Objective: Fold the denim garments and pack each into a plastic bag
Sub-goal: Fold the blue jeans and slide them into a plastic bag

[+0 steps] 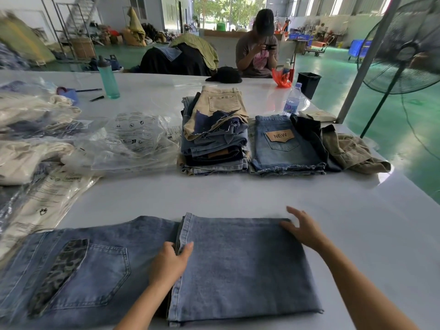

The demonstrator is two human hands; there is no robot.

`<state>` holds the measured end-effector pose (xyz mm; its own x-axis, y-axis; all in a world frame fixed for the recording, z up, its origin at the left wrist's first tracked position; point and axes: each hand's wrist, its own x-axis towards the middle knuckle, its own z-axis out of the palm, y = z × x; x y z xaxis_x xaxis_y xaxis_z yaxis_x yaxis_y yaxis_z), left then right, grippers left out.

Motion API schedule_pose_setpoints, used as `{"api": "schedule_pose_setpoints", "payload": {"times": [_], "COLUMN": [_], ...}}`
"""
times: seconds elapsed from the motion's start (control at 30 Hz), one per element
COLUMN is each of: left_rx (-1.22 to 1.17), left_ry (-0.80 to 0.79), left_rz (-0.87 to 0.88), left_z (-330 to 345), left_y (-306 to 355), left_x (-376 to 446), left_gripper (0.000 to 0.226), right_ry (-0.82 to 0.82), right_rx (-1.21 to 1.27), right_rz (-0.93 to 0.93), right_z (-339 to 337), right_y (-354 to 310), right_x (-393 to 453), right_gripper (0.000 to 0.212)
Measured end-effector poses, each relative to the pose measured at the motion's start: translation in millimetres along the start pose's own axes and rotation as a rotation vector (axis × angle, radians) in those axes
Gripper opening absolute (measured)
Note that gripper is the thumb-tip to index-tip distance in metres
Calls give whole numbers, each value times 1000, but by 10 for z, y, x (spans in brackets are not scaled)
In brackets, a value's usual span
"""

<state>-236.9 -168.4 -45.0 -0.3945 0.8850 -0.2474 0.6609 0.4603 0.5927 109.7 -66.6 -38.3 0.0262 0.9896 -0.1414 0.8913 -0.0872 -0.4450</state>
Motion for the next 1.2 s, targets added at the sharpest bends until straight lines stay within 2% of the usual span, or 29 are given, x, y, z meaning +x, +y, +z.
{"api": "schedule_pose_setpoints", "payload": {"times": [0.1,0.23,0.33,0.4,0.5,0.67,0.73,0.8,0.83,0.87,0.97,1.07,1.2], "left_rx": [-74,-97,-85,-96,-143,-171,-168,-139,-95,-31,212,309,136], "left_ry": [33,94,77,66,87,123,137,157,178,197,154,103,136], "left_rz": [-7,12,3,1,7,98,87,66,74,108,262,302,282], "left_z": [12,70,92,96,107,130,134,155,171,192,257,223,171], "left_y": [4,-71,-101,-77,-50,48,99,119,120,113,83,72,30], "left_x": [32,1,-7,-3,-13,-63,-78,-119,-160,-198,-296,-276,-273], "left_gripper": [37,32,30,28,28,23,36,49,51,51,38,28,37], "right_ry": [-138,-387,-461,-426,-294,-46,138,296,296,229,-99,-57,-50], "right_rx": [34,43,47,48,-170,-170,-273,-223,-189,-192,-328,-345,-250], "right_rz": [-138,-205,-171,-129,-106,17,83,-9,-96,-189,-300,-82,378], "right_z": [-52,-195,-322,-340,-244,-311,-338,-172,0,216,786,648,130], "right_y": [-214,-241,-88,-21,20,150,85,-126,-272,-418,-562,-111,472], "right_x": [139,268,290,319,326,180,27,-230,-412,-605,-1113,-1124,-1137], "right_gripper": [51,31,19,20,26,24,38,46,50,54,60,54,56]}}
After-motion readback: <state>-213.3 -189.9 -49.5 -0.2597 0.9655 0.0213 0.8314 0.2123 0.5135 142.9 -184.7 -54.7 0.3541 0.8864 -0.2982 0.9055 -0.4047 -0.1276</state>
